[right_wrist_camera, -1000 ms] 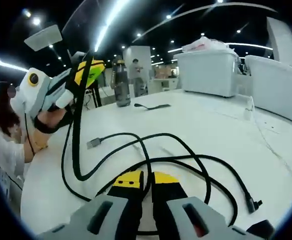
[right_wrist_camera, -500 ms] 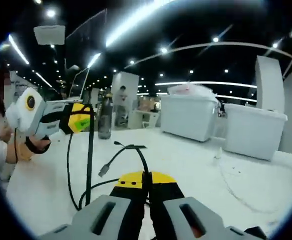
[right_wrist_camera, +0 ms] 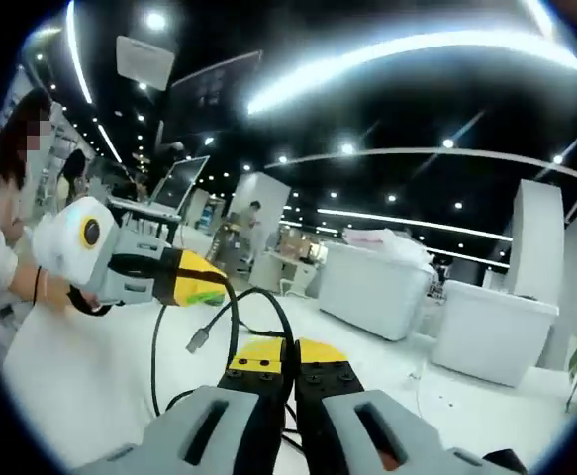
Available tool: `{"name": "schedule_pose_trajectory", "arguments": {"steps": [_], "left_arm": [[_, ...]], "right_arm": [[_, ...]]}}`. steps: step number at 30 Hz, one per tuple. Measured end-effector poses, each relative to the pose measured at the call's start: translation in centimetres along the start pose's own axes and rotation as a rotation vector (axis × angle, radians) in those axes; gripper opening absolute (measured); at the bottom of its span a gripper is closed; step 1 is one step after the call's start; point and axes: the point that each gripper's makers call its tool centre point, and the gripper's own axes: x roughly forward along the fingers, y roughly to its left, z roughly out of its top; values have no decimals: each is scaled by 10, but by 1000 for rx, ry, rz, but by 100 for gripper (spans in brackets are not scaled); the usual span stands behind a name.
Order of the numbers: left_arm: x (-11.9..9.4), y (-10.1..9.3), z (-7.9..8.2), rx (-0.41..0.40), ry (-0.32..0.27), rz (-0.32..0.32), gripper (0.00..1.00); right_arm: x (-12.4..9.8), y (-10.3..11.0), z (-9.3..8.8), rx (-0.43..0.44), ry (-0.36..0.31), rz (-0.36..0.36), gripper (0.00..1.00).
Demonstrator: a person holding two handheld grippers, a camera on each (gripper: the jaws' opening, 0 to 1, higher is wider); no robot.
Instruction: Coil the Type-C to USB data cable on the desktop and secure it with Velcro straps.
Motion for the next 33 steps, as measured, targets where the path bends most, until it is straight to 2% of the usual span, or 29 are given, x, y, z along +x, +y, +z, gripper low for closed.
{"name": "schedule_pose_trajectory", "arguments": {"steps": [6,11,14,16,17,19,20,22,23,24,25,27,29,31,33], "left_arm": [[1,0,-4,75,29,23,4],[1,7,-12,11,52,41,13],[1,6,-13,-2,51,27,13],[2,1,-12,61,60,2,11],[2,-2,-12,94,64,-15,6],[1,-1,-14,81,72,-8,5],[1,-1,-15,57,74,-15,5],[1,1,-16,-6,68,-14,4],[1,4,-18,-4,77,-8,4],[1,5,-18,-7,79,-6,4],[-1,10,-23,4,103,9,4],[-2,15,-23,8,107,24,4],[-3,15,-19,0,94,27,4],[-3,15,-14,13,78,32,4],[-4,15,-8,28,60,37,4]], "right_arm": [[-2,10,7,-22,-22,33,2],[-3,15,10,-29,-37,64,2],[-4,27,11,-43,-47,120,2],[-6,33,13,-45,-56,153,2],[-6,34,13,-44,-59,161,2],[-6,33,11,-30,-60,157,3],[-6,33,11,-11,-68,162,3],[-5,29,14,126,-117,160,4],[-6,24,17,199,-138,158,6],[-6,21,18,222,-146,153,6],[-9,-6,20,318,-186,75,6],[-11,-31,5,387,-138,1,6],[-9,-44,-28,296,-6,-58,8],[-5,-45,-53,219,85,-72,16],[1,-34,-80,204,175,-40,22]]}}
